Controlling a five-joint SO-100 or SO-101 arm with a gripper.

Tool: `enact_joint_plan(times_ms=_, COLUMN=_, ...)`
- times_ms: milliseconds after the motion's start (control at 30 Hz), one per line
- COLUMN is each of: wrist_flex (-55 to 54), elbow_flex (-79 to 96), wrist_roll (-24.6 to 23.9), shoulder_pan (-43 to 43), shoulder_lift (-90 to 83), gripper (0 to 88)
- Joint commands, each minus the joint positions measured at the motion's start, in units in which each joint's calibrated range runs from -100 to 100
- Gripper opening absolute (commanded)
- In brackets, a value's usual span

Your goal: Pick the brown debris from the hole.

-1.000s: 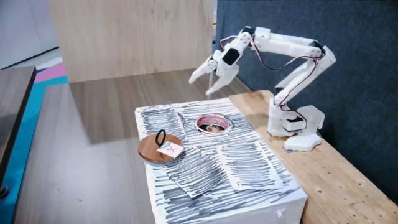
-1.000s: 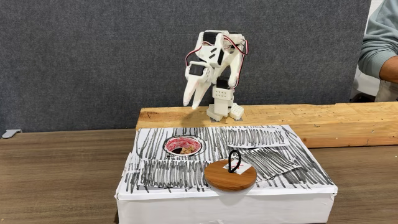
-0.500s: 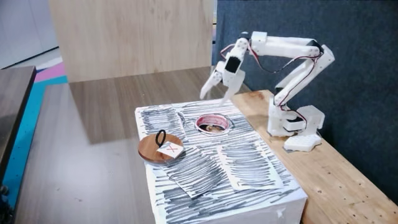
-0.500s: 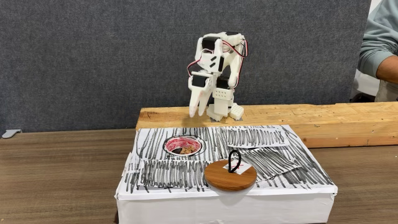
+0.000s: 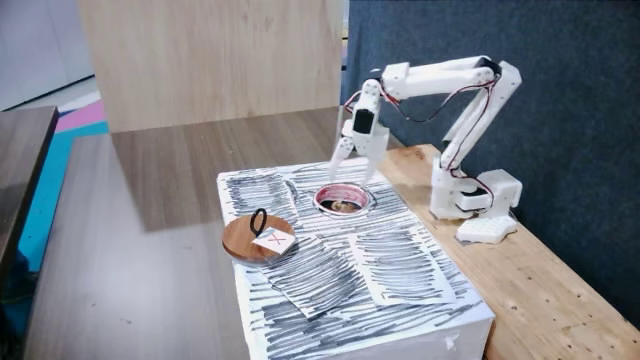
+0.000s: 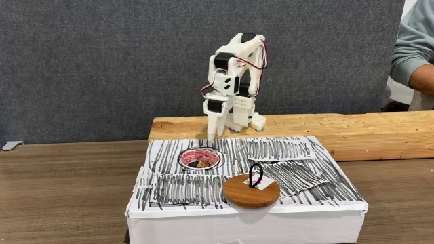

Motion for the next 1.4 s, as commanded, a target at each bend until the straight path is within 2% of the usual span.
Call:
enact_joint_plan(times_ms=0, wrist_flex=-4.0, elbow_flex=-0.1, wrist_roll=0.3, shoulder_pan=2.9, shoulder_lift=0.4, gripper=23.9)
enact_joint_plan(times_ms=367, wrist_flex=-5.2, elbow_flex=4.3, wrist_roll=0.3, shoulder_pan=3.1, shoulder_lift=5.2, gripper=23.9)
enact_joint_plan(times_ms=733, wrist_flex=-14.1, elbow_flex=3.8, wrist_roll=0.3, shoulder_pan=3.0, shoulder_lift=13.0, gripper=23.9)
enact_joint_plan(times_ms=1367, wrist_flex=-14.2, elbow_flex=-2.1, wrist_roll=-0.3, shoulder_pan=3.4, shoulder_lift=25.0, gripper=23.9)
